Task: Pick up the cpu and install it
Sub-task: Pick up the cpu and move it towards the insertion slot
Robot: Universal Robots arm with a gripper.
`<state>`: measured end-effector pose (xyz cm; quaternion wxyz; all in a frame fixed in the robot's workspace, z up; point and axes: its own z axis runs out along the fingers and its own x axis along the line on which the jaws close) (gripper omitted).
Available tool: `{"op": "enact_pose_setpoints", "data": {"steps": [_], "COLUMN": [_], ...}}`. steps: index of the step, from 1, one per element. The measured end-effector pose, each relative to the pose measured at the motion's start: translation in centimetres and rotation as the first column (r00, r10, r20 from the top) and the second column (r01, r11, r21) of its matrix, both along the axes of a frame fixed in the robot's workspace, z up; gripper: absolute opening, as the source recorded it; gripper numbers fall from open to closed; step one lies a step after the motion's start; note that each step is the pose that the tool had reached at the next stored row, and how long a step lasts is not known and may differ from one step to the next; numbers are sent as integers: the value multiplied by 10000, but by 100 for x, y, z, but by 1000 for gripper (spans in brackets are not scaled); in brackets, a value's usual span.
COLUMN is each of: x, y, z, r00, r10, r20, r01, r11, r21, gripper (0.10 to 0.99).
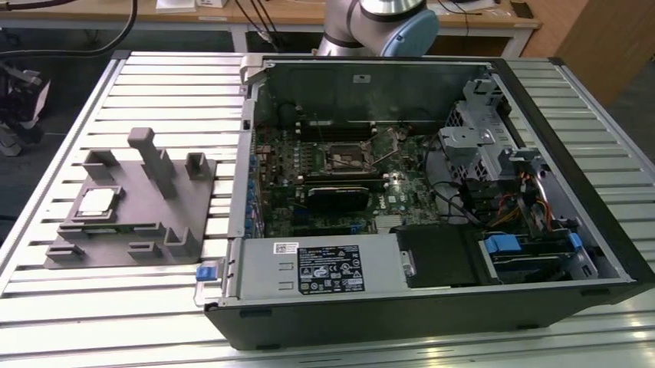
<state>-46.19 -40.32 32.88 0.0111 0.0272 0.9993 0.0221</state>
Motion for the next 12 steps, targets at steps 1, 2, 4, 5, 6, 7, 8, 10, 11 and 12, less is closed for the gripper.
{"op": "enact_pose_setpoints", "data": {"steps": [1, 2, 4, 5, 6, 7, 8, 10, 11, 12], "x": [0, 0, -1, 0, 0, -1, -1, 0, 0, 0], "y": [-3, -8, -23, -29, -31, -31, -33, -37, -42, -51], "z": [-5, -10, -21, -29, -37, -44, -50, -66, -76, -84], "r00": [10000, 10000, 10000, 10000, 10000, 10000, 10000, 10000, 10000, 10000], "r10": [0, 1, 1, 1, 1, -1, -1, 1, 2, 2], "r20": [0, -1, -4, 0, 2, 1, -1, -1, -2, -3], "r01": [0, -1, -1, -1, -1, 1, 1, -1, -2, -2], "r11": [10000, 10000, 10000, 10000, 10000, 10000, 10000, 10000, 10000, 10000], "r21": [2, 4, 14, 18, 20, 19, 19, 19, 18, 22], "gripper": [106, 106, 106, 106, 106, 106, 106, 106, 106, 106]}}
